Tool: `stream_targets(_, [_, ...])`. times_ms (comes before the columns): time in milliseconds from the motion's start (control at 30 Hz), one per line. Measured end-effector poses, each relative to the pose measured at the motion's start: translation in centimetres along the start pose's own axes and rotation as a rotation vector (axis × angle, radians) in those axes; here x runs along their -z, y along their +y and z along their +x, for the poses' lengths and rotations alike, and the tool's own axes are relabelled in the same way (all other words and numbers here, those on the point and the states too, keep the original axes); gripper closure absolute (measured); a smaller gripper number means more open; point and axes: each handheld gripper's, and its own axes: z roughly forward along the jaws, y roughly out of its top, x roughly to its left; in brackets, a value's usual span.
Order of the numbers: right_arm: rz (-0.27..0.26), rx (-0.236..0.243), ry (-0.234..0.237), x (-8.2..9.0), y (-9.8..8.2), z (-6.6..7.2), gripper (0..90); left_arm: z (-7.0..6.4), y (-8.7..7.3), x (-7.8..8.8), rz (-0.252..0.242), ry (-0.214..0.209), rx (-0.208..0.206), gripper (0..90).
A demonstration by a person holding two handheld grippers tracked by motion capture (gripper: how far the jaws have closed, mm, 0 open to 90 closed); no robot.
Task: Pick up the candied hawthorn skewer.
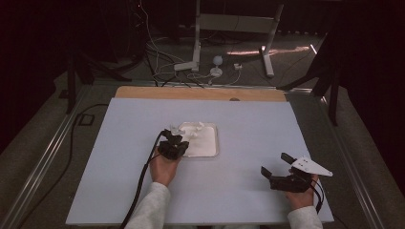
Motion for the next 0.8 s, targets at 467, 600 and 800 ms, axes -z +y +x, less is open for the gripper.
stream_targets(467, [-0.018,-0.018,0.009,-0.1,0.1,0.0,0.0,0.7,-0.8,3.0,-0.085,-0.053,0.012,89.9])
stream_targets(600, [-0.041,-0.022,0.006,-0.1,0.5,-0.1,0.0,1.0,-1.5,4.0,-0.103,-0.064,0.002,89.9])
stream_targets(800, [-0.075,0.001,0.007,-0.2,2.4,0.1,0.0,1.6,-2.3,5.9,-0.144,-0.073,-0.013,89.9])
